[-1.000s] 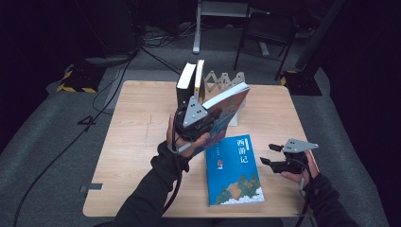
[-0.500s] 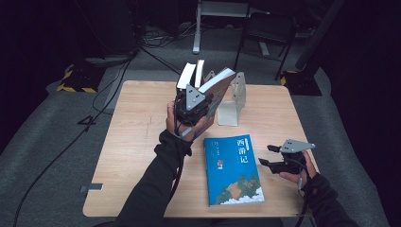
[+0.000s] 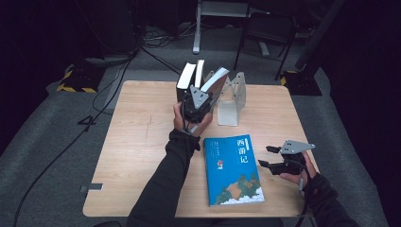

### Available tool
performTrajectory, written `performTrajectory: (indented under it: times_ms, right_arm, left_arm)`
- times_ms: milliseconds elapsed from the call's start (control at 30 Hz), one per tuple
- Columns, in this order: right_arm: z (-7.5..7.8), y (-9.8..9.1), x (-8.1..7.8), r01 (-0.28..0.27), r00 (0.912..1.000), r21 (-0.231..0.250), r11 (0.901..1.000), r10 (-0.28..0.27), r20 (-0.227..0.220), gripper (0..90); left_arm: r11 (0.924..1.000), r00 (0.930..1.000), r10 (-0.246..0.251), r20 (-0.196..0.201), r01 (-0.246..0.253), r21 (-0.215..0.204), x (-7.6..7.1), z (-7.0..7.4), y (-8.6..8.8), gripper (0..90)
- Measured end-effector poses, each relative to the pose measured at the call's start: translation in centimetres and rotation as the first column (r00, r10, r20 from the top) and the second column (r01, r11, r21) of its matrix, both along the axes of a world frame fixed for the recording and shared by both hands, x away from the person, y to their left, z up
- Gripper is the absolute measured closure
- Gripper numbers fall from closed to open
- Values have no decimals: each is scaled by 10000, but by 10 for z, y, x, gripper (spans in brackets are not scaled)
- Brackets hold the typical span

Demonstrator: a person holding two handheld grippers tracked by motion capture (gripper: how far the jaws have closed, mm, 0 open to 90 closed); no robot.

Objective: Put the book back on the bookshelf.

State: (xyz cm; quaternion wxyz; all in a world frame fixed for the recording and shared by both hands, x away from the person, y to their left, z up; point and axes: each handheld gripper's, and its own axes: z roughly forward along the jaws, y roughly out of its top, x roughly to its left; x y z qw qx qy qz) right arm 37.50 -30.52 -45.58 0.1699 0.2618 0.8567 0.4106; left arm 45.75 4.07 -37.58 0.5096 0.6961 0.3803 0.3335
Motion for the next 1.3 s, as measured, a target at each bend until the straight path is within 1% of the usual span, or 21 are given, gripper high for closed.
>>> performTrajectory:
  times_ms: [67, 167, 200, 267, 300, 367, 433, 467, 500, 533, 600, 667, 700, 767, 833, 900, 967, 1000, 1033, 1200, 1300]
  right_arm:
    - [0, 0, 0, -13, 10000, 2, 10000, 13, 10, 333]
    - [-1, 0, 0, -33, 9999, 138, 9999, 35, -95, 329]
    - [-2, 1, 0, -62, 9999, 144, 9999, 63, -120, 328]
    - [-3, 2, 0, -137, 9998, 47, 9999, 138, -162, 328]
    - [-3, 3, 0, -143, 9997, 37, 9999, 144, -176, 328]
    - [-4, 4, 0, -160, 9995, 76, 9998, 162, -264, 328]
    - [-6, 6, 0, -162, 9993, 32, 9999, 163, -348, 328]
    - [-7, 6, 0, -171, 9992, -19, 9999, 170, -368, 327]
    - [-8, 7, 1, -206, 9990, -45, 9998, 204, -400, 327]
    - [-8, 7, 1, -223, 9988, -93, 9997, 219, -433, 326]
    - [-10, 8, 1, -194, 9987, -132, 9997, 187, -477, 325]
    - [-10, 8, 2, -191, 9985, -176, 9997, 182, -518, 325]
    - [-10, 8, 2, -195, 9983, -174, 9997, 185, -550, 325]
    - [-11, 8, 2, -195, 9980, -172, 9997, 184, -606, 328]
    - [-11, 8, 2, -212, 9972, -107, 9997, 203, -723, 329]
    - [-12, 8, 3, -209, 9971, -148, 9997, 198, -741, 329]
    - [-12, 8, 3, -208, 9967, -202, 9996, 192, -794, 331]
    - [-12, 8, 3, -218, 9966, -263, 9994, 196, -802, 331]
    - [-12, 8, 3, -219, 9967, -267, 9994, 197, -792, 331]
    - [-13, 8, 3, -219, 9963, -280, 9994, 195, -842, 330]
    - [-12, 8, 3, -211, 9964, -299, 9993, 186, -825, 331]
  left_arm:
    - [10000, 10000, 58, 62, -58, -29, -2, -3, 2, 734]
    - [10000, 9999, -12, -127, 11, -70, -4, -4, 8, 730]
    - [10000, 9998, -92, -187, 92, -12, -5, -4, 10, 729]
    - [9994, 9995, -198, -258, 205, 276, -9, -4, 14, 727]
    - [9991, 9991, -244, -349, 256, 324, -10, -5, 17, 726]
    - [9994, 9984, -309, -480, 316, 147, -14, -6, 23, 717]
    - [9994, 9981, -307, -526, 314, 123, -17, -5, 30, 717]
    - [9993, 9973, -381, -627, 382, 10, -17, -4, 33, 716]
    - [9991, 9967, -409, -702, 413, 45, -17, -3, 35, 716]
    - [9989, 9965, -391, -740, 408, 222, -16, -1, 37, 715]
    - [9984, 9965, -349, -761, 381, 413, -15, 3, 38, 709]
    - [9978, 9960, -369, -811, 412, 511, -13, 7, 39, 707]
    - [9981, 9960, -374, -812, 412, 464, -13, 9, 40, 703]
    - [9978, 9944, -566, -898, 595, 304, -10, 12, 42, 696]
    - [9964, 9929, -681, -972, 726, 428, -7, 16, 41, 690]
    - [9959, 9924, -715, -1003, 766, 479, -6, 17, 40, 684]
    - [9941, 9902, -772, -1162, 853, 664, -4, 21, 38, 678]
    - [9933, 9893, -701, -1281, 810, 824, -3, 23, 35, 681]
    - [9924, 9893, -682, -1287, 804, 928, -3, 24, 34, 693]
    - [9917, 9900, -563, -1295, 704, 1075, -2, 27, 30, 724]
    - [9935, 9920, -536, -1143, 645, 934, -1, 26, 25, 729]
